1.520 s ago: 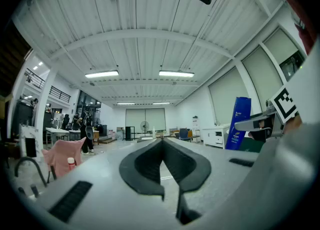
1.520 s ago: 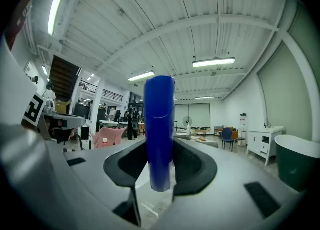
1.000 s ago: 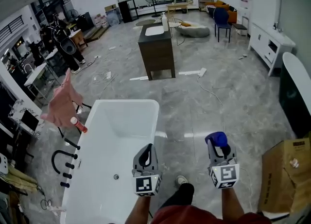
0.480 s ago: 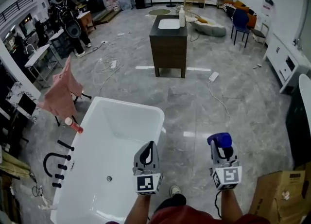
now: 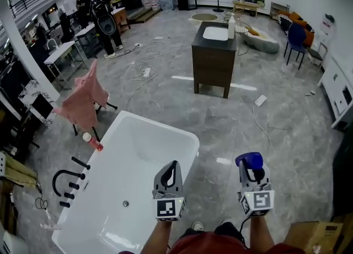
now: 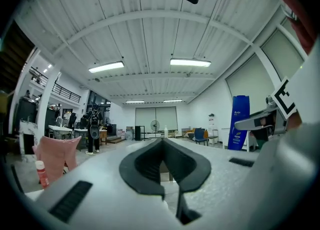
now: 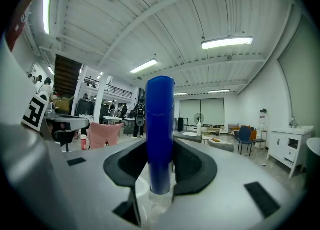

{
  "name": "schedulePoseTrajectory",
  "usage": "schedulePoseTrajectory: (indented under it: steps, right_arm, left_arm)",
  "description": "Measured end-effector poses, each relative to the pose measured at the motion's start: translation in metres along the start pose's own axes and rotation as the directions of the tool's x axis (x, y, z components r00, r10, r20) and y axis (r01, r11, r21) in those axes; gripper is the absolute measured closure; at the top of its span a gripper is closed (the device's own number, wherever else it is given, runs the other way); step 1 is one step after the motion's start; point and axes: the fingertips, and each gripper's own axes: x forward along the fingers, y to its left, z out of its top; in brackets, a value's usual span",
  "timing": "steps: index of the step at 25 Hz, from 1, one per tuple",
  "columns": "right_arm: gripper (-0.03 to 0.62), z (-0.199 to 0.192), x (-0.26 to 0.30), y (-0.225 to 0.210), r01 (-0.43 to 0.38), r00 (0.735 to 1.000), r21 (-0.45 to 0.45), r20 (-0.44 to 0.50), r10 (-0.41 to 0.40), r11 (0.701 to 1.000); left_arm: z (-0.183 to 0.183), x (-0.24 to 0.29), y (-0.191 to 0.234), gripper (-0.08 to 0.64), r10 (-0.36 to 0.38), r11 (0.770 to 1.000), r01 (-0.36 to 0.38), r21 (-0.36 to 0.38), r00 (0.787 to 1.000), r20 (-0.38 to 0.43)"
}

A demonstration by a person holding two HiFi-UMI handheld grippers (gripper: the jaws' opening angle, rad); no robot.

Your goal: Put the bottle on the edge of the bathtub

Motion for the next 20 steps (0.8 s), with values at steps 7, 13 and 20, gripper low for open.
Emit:
schedulePoseTrajectory:
  steps: [7, 13, 20]
  right_arm:
    - [0.445, 0.002, 0.074, -0.025, -0.096, 0.995, -0.001, 0.027, 0.096, 0.995]
    - [0.445, 0.017, 0.152, -0.068, -0.218, 0.973, -0.020, 0.079, 0.219, 0.976]
    - [0.445, 0.021, 0.229, -0.137, -0.295, 0.950, -0.030, 0.099, 0.297, 0.955]
  left_arm:
    - [0.002, 0.048, 0.013, 0.555, 0.110, 0.994, -0.110, 0.019, 0.994, 0.014]
    - [0.008, 0.116, 0.009, 0.555, 0.231, 0.972, -0.232, 0.038, 0.973, 0.018]
    - [0.012, 0.201, -0.016, 0.555, 0.318, 0.946, -0.319, 0.056, 0.948, 0.018]
